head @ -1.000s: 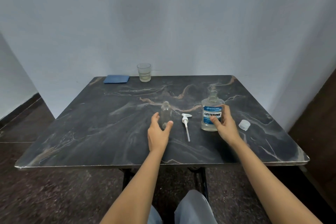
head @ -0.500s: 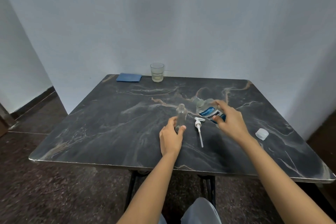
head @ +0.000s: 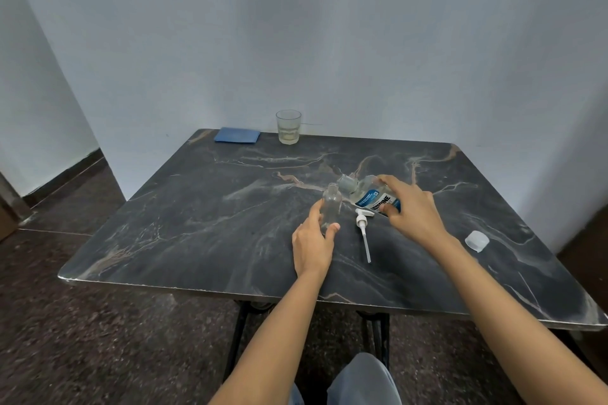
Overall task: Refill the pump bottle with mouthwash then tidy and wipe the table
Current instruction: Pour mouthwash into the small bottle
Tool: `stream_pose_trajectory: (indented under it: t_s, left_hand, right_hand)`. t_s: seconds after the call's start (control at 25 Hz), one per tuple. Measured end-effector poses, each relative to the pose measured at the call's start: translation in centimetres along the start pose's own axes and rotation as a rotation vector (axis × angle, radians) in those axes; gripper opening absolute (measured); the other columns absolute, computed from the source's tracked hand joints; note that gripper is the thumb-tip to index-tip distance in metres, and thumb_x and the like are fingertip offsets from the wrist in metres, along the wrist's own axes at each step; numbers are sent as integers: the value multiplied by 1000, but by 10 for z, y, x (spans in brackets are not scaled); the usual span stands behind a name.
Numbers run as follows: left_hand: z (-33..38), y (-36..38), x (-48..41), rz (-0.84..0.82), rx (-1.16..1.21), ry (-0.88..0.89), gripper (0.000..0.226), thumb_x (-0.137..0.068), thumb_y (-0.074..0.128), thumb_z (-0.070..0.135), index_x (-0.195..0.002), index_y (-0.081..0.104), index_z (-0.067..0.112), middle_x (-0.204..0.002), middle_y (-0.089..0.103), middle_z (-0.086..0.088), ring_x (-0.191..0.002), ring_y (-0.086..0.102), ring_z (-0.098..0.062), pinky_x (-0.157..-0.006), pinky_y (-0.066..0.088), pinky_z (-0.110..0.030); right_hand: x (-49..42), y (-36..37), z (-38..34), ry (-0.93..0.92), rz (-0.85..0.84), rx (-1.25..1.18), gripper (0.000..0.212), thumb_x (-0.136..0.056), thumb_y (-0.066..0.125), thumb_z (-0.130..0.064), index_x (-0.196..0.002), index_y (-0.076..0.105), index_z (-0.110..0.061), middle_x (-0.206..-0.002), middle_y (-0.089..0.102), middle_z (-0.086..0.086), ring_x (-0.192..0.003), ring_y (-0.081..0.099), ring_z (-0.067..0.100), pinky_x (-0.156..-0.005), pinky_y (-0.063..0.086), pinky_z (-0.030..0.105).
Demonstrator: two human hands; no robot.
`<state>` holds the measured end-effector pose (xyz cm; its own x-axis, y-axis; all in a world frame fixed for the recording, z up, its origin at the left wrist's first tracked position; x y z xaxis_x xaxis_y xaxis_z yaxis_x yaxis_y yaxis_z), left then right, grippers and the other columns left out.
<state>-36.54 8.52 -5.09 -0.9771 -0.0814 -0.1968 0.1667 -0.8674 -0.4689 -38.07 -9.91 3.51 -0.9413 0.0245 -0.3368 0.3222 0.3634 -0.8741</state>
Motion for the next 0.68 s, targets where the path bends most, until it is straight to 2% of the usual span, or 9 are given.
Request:
stream_pose_trajectory:
  t_s: [0.68]
  left_hand:
    - [0, 0, 1, 1, 32, -18, 61, -90, 63, 28, -144, 37, 31, -127, 62, 1, -119, 55, -15, -108, 39, -42]
  right_hand:
    - [-8, -18, -10, -27, -26, 203, 55, -89, 59, -17, -138, 39, -32, -124, 61, 0, -112, 50, 26, -100, 30, 45]
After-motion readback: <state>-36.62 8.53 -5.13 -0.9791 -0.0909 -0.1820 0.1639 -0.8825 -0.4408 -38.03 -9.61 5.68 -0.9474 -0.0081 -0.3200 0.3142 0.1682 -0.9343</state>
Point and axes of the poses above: each hand's wrist, its own x-axis away from the middle knuckle, its own y-axis out of the palm, z = x × y, the point moved 2 cm from there along -x, towards the middle knuckle
